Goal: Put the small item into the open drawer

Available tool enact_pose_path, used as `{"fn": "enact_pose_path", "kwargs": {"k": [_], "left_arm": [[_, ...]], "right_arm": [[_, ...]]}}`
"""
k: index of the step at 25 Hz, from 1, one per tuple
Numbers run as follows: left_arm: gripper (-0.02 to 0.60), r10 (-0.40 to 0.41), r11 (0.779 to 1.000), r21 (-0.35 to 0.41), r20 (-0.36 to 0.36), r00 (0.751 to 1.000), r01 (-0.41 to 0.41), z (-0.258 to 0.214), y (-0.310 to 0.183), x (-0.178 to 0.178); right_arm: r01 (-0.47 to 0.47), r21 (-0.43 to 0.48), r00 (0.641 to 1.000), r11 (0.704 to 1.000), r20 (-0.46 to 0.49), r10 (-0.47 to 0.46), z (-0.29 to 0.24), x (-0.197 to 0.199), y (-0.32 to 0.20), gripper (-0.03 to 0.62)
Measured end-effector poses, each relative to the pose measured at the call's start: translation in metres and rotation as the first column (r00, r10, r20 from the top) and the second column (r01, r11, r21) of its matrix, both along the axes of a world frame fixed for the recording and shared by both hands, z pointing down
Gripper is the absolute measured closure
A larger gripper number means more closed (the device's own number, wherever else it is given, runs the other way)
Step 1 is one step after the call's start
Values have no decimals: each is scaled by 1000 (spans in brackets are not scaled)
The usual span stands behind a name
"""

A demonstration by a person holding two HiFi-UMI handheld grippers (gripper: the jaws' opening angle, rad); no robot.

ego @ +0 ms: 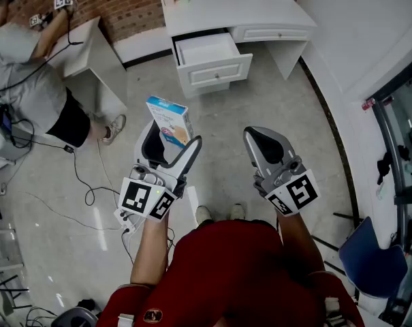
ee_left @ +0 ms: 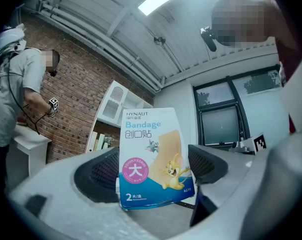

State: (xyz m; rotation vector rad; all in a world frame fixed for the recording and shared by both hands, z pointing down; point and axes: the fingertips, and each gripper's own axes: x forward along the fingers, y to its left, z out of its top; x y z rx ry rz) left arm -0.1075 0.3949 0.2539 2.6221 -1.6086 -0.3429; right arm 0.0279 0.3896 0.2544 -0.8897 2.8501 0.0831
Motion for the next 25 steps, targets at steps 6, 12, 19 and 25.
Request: {"fn": "enact_pose_path", "kwargs": {"k": [6,12,19,25], "left_arm": [[153,1,1000,8,1,1000,-1,5,0,-1],[153,2,1000,27,3,1000,-3,8,-5,-11],[153,5,1000,0,-30,1000,-5,20,-23,-66],[153,2,1000,-20,-24,1000,-2,23,-62,-89]], "right_arm": [[4,-4,1000,1000,22,-4,6,1,0,583],[-16,0,999,1000,32,16,14,-1,-10,582],[-58,-34,998,998,-7,58,26,-41,-26,582],[-75,-47,997,996,-3,74,28,-55,-70,582]]}}
